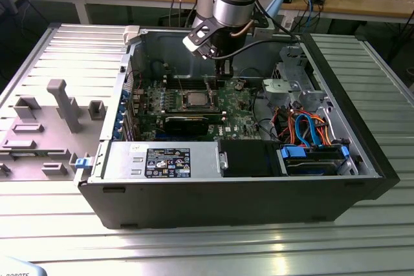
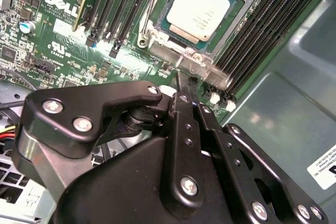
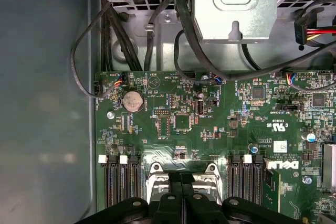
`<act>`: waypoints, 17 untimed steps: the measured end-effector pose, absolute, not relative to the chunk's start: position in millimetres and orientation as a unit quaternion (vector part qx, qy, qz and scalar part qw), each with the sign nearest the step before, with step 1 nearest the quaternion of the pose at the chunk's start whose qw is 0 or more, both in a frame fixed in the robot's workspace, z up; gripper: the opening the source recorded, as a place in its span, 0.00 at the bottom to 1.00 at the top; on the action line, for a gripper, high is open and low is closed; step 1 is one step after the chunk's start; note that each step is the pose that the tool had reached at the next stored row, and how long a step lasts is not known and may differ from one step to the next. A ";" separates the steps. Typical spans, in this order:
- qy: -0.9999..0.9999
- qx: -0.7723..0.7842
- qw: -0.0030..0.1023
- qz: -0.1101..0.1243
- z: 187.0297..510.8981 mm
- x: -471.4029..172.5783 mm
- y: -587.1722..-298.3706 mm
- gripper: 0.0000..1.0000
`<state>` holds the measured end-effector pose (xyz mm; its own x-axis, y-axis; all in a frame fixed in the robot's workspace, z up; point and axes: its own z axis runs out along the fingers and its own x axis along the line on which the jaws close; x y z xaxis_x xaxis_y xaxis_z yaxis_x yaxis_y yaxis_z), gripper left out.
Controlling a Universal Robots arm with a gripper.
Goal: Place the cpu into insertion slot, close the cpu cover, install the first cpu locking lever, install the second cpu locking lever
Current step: 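Close the cpu cover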
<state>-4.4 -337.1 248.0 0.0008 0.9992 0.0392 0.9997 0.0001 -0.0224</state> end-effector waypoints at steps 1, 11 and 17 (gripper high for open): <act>-0.707 -0.707 0.022 -0.006 248.0 -4.6 -337.1 0.11; -0.707 -0.707 0.022 -0.006 246.4 -14.0 -337.1 0.11; -0.707 -0.707 0.023 -0.008 243.3 -25.9 -337.1 0.11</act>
